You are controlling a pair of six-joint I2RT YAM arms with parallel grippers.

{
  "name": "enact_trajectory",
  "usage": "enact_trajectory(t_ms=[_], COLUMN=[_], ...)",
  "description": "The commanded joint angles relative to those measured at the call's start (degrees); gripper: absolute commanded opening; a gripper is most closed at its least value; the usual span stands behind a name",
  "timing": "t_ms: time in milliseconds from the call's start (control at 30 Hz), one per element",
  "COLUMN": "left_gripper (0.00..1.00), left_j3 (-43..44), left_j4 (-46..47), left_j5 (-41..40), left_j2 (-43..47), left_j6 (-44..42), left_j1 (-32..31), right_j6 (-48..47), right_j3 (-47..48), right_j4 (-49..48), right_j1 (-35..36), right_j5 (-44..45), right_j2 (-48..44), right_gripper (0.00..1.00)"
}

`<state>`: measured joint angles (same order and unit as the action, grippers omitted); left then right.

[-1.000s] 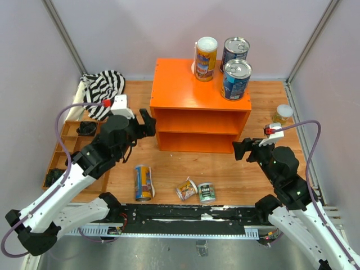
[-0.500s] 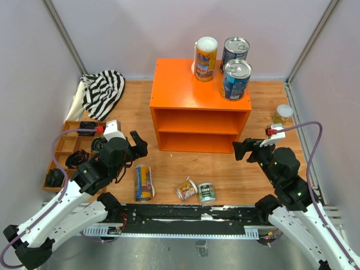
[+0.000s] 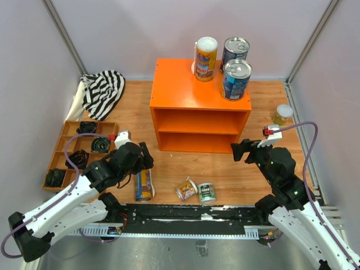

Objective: Place and organize the canned foods onto the counter

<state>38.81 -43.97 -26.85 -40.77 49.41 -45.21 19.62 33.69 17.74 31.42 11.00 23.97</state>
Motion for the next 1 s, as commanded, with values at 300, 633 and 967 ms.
enact_trajectory(t_ms=[300,633,967], left_gripper=[0.99,0.99,0.99], left_j3=[-5.99,-6.77,-9.16], left_j4=[1.72,0.02,3.10], left_j5=[3.45,1.19,1.68], left_j2=[-5.96,-7.12,-10.07], left_j6=[7.87,9.39,10.43], left_j1=[-0.40,-0.40,-0.40], right_j6=[2.77,2.62,2.80], right_j3=[-3.27,-3.97,-4.43], right_j4=[-5.59,-6.77,-7.51], right_j1=[1.06,1.10,1.06], right_j5=[-2.64,-3.62,-4.05], right_j2=[-1.11,-1.05,-0.85], right_gripper=[0.85,0.85,0.85])
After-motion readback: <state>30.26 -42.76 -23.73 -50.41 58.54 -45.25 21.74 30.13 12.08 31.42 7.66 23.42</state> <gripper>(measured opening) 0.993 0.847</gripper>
